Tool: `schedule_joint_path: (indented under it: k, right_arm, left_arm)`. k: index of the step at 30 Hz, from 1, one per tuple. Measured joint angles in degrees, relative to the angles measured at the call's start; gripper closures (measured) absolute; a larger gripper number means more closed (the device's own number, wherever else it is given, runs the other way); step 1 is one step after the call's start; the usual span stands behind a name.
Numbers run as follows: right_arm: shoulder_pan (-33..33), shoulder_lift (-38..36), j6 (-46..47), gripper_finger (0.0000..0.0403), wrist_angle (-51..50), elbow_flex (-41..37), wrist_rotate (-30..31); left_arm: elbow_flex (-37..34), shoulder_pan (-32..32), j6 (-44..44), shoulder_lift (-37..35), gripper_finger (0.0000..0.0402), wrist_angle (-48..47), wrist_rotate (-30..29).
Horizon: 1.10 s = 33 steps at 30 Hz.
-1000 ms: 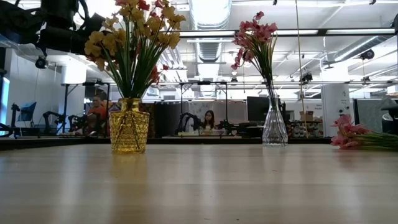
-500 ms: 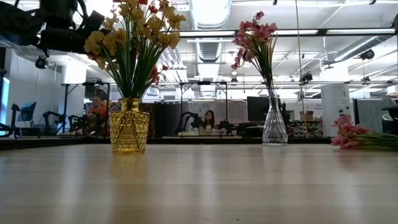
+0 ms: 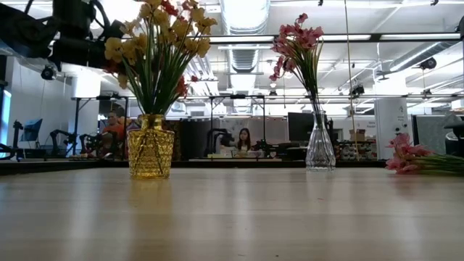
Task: Sort flowers into vase by color
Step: Put the red flower into the purple flower vase
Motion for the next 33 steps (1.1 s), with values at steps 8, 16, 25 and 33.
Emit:
schedule_joint_path:
  k: [8,16,25,33]
  right_arm:
    - [0.01,0.0,0.0,0.0202,0.0,0.0,0.0]
    - [0.02,0.02,0.0,0.0202,0.0,0.0,0.0]
    - [0.02,0.04,-0.05,0.0202,0.0,0.0,0.0]
    - [0.02,0.04,-0.44,0.0202,0.0,0.0,0.0]
  left_arm:
    - [0.0,0.09,0.38,1.09,0.04,0.7,-0.27]
    - [0.0,0.09,-0.15,1.07,0.04,0.5,-3.7]
    - [0.0,0.09,-1.51,1.07,0.04,0.18,-3.66]
    - [0.0,0.09,-2.81,1.07,0.04,0.22,-3.64]
